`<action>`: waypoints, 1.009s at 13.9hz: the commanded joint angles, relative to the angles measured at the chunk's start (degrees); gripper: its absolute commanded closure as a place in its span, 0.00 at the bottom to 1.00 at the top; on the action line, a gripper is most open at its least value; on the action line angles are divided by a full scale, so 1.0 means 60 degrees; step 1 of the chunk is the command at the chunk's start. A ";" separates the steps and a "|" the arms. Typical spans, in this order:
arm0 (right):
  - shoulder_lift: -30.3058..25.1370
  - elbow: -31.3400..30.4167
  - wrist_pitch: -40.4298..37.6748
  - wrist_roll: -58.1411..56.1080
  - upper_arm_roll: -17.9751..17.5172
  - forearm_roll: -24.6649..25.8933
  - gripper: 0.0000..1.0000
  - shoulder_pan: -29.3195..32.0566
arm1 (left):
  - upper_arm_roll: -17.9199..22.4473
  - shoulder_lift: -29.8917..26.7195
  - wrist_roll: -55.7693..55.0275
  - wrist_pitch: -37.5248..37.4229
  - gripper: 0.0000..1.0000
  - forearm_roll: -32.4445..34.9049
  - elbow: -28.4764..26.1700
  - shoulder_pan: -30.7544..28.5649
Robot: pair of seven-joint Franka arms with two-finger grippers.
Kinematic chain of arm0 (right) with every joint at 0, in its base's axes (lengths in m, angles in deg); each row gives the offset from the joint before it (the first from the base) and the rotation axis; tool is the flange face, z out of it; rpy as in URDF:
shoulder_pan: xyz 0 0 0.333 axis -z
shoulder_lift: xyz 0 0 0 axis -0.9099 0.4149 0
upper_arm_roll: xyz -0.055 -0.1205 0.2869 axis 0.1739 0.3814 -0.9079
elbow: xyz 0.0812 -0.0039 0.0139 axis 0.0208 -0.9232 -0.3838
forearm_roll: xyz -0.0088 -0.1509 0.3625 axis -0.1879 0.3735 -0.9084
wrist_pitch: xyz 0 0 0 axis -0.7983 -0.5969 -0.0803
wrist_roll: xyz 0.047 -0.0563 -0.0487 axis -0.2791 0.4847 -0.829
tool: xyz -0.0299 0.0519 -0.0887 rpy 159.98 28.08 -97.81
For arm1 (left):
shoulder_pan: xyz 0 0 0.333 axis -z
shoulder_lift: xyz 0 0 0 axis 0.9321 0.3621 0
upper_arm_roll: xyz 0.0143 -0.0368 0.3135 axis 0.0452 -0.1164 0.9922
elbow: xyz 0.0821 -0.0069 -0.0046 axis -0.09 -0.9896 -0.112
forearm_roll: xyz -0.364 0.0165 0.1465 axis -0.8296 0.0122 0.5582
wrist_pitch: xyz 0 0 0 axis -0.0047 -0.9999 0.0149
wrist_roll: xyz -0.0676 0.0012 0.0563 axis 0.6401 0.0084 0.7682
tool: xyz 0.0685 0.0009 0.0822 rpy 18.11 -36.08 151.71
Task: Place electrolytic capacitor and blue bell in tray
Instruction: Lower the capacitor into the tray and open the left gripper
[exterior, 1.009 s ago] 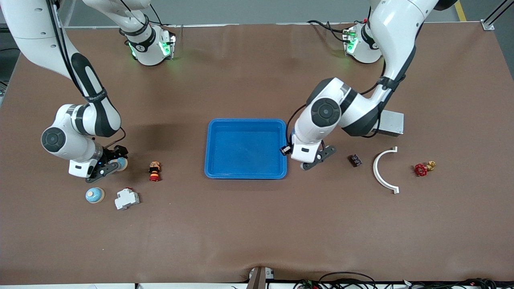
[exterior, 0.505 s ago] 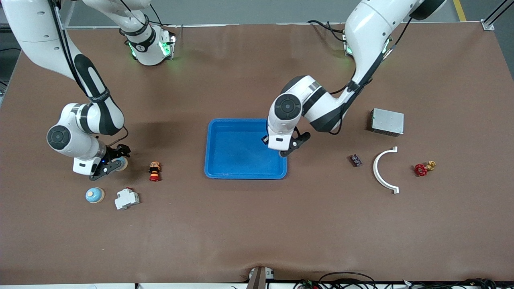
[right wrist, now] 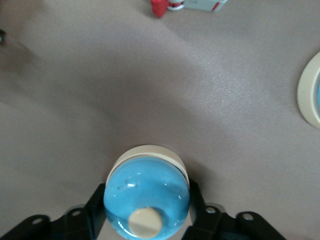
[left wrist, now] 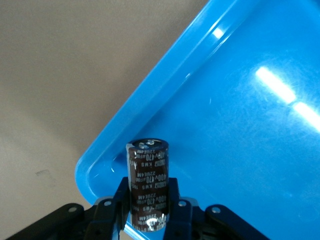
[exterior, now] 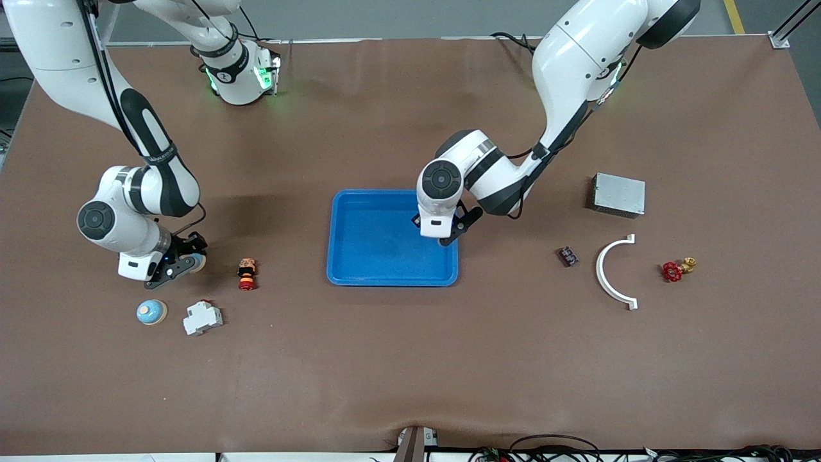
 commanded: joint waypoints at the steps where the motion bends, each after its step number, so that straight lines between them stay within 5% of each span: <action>1: -0.0067 -0.0007 -0.0071 -0.0211 -0.0114 0.0059 0.75 0.0121 | 0.0061 -0.0015 -0.0347 -0.0115 0.00 0.0139 0.0210 0.0083; 8: -0.1383 0.0096 -0.2250 0.0357 -0.0143 0.0044 0.83 -0.0303 | 0.0046 -0.1141 0.0292 -0.0640 0.00 0.0358 0.0283 -0.0954; 14: -0.2951 0.0125 -0.4595 0.3722 -0.0158 0.0044 0.86 -0.1897 | -0.0012 -0.2344 0.3294 -0.2633 0.00 0.0344 0.0020 -0.3063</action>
